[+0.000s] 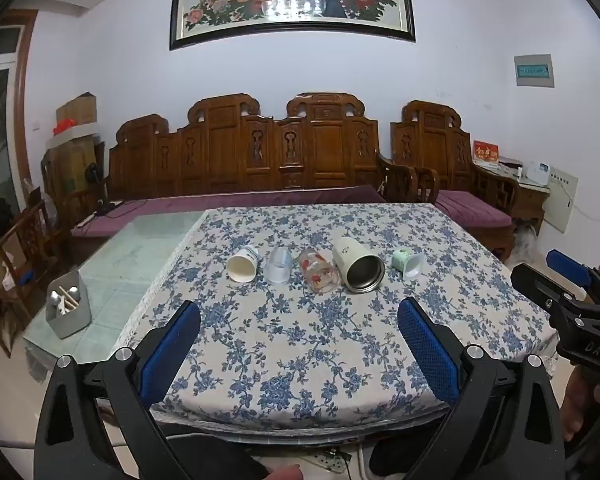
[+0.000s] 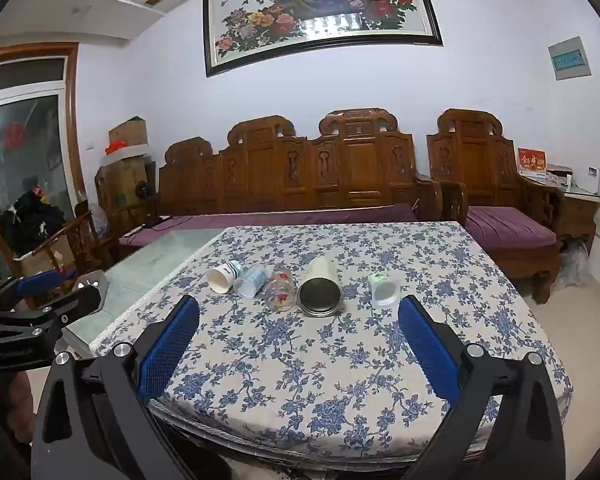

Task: Flip cup upside down

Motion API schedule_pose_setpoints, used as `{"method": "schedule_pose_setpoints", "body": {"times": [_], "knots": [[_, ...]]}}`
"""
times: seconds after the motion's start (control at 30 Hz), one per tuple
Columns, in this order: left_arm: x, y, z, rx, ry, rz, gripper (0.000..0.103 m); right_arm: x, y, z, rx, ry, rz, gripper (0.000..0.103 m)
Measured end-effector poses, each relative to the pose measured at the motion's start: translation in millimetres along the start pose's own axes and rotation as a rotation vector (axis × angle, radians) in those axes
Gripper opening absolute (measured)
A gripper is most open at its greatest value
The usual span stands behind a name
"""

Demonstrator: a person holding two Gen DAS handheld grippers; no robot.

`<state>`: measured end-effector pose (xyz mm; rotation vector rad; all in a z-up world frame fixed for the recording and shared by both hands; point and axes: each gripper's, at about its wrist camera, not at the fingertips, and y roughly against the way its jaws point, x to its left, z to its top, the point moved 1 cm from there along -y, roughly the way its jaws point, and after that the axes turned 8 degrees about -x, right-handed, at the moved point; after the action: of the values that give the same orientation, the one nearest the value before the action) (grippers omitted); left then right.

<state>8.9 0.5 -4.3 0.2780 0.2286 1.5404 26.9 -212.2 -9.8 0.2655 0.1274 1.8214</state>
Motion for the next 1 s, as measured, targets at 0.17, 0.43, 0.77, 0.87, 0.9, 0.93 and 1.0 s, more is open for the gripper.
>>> {"method": "schedule_pose_setpoints", "body": {"times": [0.17,0.43,0.77,0.87,0.9,0.93,1.0], "knots": [[0.0,0.0,0.0,0.0,-0.001,-0.002,0.095,-0.4,-0.3,-1.3,-0.002,0.001,0.0,0.1],[0.2,-0.3,0.0,-0.005,0.002,-0.003,0.095,-0.6,-0.4,-2.4,-0.001,0.0,0.0,0.1],[-3.9,1.8,3.1,-0.012,0.006,-0.007,0.095,-0.4,0.7,-1.4,0.002,-0.002,0.0,0.1],[-1.7,4.7,6.6,-0.017,0.011,-0.009,0.095,-0.6,1.5,-0.2,0.002,-0.003,0.0,0.1],[-1.5,5.2,6.7,-0.019,0.011,-0.009,0.095,-0.5,2.3,0.4,0.0,-0.005,0.001,0.1],[-1.1,6.0,7.1,-0.021,0.012,-0.01,0.095,-0.3,2.3,0.7,-0.001,-0.004,0.0,0.1],[-1.4,6.6,6.3,-0.025,0.013,-0.009,0.095,1.2,2.8,0.6,-0.005,-0.003,-0.002,0.1]]}}
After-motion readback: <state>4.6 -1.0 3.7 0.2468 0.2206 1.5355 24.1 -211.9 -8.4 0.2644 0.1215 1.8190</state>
